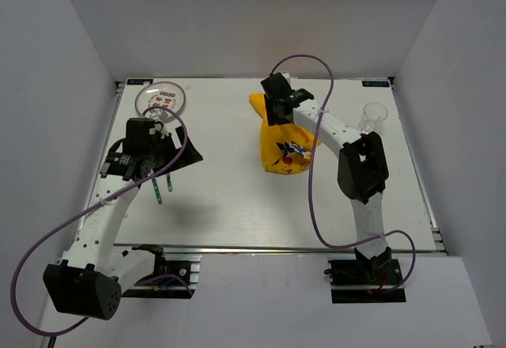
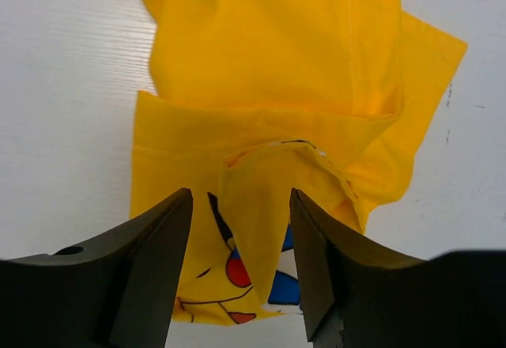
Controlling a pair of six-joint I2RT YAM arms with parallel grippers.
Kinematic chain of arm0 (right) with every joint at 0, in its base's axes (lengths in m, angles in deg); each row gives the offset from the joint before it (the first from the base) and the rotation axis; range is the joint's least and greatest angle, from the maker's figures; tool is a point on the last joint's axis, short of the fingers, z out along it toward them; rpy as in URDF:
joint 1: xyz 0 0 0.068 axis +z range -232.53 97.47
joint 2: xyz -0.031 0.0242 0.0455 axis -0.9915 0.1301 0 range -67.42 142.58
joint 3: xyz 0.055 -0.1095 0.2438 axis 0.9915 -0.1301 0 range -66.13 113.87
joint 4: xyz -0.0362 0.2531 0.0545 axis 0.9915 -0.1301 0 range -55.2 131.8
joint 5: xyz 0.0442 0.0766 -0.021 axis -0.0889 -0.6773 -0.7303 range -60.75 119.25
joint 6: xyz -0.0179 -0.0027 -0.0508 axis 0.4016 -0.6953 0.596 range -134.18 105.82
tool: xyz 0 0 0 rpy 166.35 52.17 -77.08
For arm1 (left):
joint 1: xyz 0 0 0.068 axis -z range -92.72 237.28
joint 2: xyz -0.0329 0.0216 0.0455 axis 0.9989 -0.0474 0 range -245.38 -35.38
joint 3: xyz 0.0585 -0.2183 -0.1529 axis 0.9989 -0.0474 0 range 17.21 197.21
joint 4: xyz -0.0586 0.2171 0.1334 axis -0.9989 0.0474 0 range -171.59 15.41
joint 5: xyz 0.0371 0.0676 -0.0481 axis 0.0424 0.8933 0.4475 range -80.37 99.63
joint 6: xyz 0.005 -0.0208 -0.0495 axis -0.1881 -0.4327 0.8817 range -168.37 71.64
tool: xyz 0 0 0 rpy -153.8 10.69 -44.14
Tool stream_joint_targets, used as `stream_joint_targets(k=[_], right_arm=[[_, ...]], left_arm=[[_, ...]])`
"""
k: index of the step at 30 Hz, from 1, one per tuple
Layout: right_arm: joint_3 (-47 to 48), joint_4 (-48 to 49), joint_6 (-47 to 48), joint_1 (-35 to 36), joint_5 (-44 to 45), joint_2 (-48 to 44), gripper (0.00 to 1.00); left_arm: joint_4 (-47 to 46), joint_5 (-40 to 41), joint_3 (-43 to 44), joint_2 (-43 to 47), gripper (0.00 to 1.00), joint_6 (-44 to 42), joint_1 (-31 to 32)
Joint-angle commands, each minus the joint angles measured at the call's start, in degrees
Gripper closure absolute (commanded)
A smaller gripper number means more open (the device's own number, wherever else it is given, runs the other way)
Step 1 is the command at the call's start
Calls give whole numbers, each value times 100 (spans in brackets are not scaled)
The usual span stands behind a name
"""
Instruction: Set the dinner table for one person
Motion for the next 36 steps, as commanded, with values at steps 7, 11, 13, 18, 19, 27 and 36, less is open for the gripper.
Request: stream_joint_targets(k=[7,11,13,18,19,27,36], right_arm=[[135,-23,50,-18,722,350,54],[214,-22,67,-18,608,481,55],[249,-110,6,-1,485,482,50],[-172,161,-187,70,239,175,47],[-216,171,-196,79,212,183,47],[-331,258,-319,114,1,139,48],[-278,276,-284,175,150,192,48]], left_arm=[[43,126,-163,101,2,-266,19],[25,108,-146,75,2,-283,19],[8,125,-146,57,2,-283,19],[-27,91,-189,40,2,-301,19],[-27,82,-190,48,2,-301,19],[-54,90,-242,57,2,-327,19],[-115,38,-330,48,2,-345,19]])
